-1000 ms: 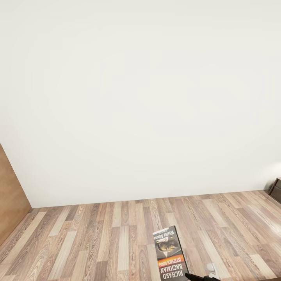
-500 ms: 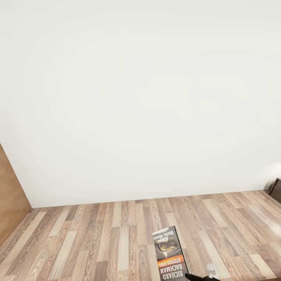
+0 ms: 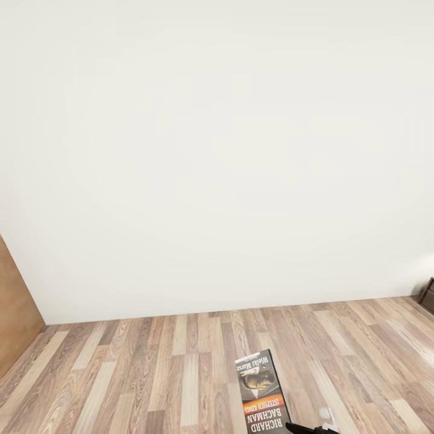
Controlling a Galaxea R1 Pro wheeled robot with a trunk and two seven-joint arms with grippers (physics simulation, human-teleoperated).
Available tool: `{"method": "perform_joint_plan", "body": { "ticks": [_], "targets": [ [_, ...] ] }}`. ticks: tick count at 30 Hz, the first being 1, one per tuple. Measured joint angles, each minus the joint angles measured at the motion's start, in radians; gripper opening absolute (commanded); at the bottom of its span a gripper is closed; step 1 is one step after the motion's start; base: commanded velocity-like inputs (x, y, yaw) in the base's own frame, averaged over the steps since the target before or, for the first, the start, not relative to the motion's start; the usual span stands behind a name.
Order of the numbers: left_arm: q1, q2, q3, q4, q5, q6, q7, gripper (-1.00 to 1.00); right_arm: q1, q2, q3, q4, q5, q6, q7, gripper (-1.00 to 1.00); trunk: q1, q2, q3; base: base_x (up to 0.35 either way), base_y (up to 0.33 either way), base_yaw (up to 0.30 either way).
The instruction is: In the bedroom, move the book from the bed onto either nightstand, and place the two sandals side by side next to the bed.
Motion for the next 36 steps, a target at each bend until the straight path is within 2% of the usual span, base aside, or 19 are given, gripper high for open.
{"method": "perform_joint_plan", "body": {
  "ticks": [11,24,36],
  "targets": [
    [0.000,-0.001,0.000,0.000,0.000,0.001,-0.001,1.00,0.000,0.001,0.000,0.000,0.001,0.000,-0.007,-1.00,0.000,0.000,0.000,0.286,0.000,0.000],
    [0.000,-0.001,-0.001,0.000,-0.001,0.000,-0.001,1.00,0.000,0.002,0.000,0.000,0.000,0.000,-0.007,-1.00,0.000,0.000,0.000,0.131,0.009,-0.009],
    [0.000,-0.001,-0.001,0.000,-0.002,0.000,-0.001,1.00,0.000,0.004,0.001,0.000,0.001,0.000,-0.008,-1.00,0.000,0.000,0.000,0.282,0.124,-0.198]
  ]
}}
